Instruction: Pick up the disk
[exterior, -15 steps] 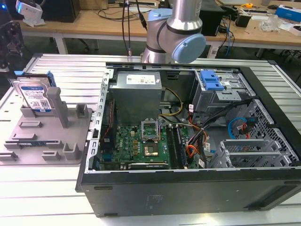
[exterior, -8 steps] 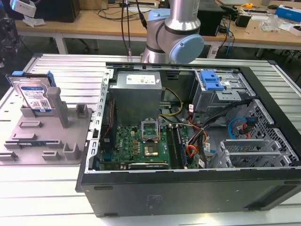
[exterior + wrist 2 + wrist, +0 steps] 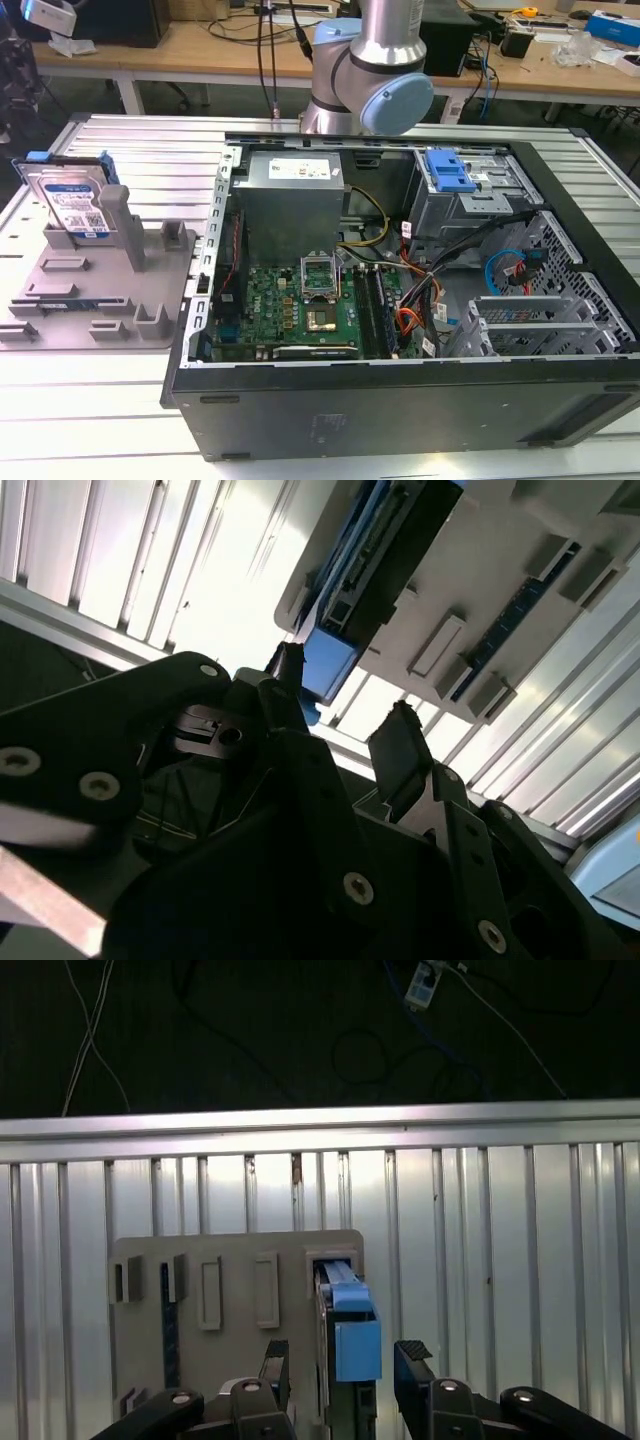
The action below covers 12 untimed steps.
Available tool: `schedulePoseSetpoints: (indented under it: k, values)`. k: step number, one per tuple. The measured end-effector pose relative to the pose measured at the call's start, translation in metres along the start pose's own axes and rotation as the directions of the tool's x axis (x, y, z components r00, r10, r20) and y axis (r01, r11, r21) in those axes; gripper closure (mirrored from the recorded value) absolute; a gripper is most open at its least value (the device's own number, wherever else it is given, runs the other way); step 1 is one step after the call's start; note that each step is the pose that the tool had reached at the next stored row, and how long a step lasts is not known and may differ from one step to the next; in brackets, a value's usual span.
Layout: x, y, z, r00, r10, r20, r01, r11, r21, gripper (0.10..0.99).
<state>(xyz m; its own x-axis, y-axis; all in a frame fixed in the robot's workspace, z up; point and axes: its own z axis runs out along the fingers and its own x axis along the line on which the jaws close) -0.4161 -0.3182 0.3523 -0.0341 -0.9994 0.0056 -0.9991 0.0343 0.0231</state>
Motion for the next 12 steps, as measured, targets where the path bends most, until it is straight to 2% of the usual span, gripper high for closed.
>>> schedulePoseSetpoints:
  k: [2,5,12]
  values:
    - [0.0,-0.0002,0.0004,1.0,0.0,0.0004,0.0,1.0,0.006,0.545]
    - [-0.0008,-0.0002,0.0032,1.0,0.0,0.0002,0.0,1.0,0.007,0.545]
    - [-0.006,-0.0005,0.018,1.0,-0.007,0.0001,0.007,1.0,0.007,0.545]
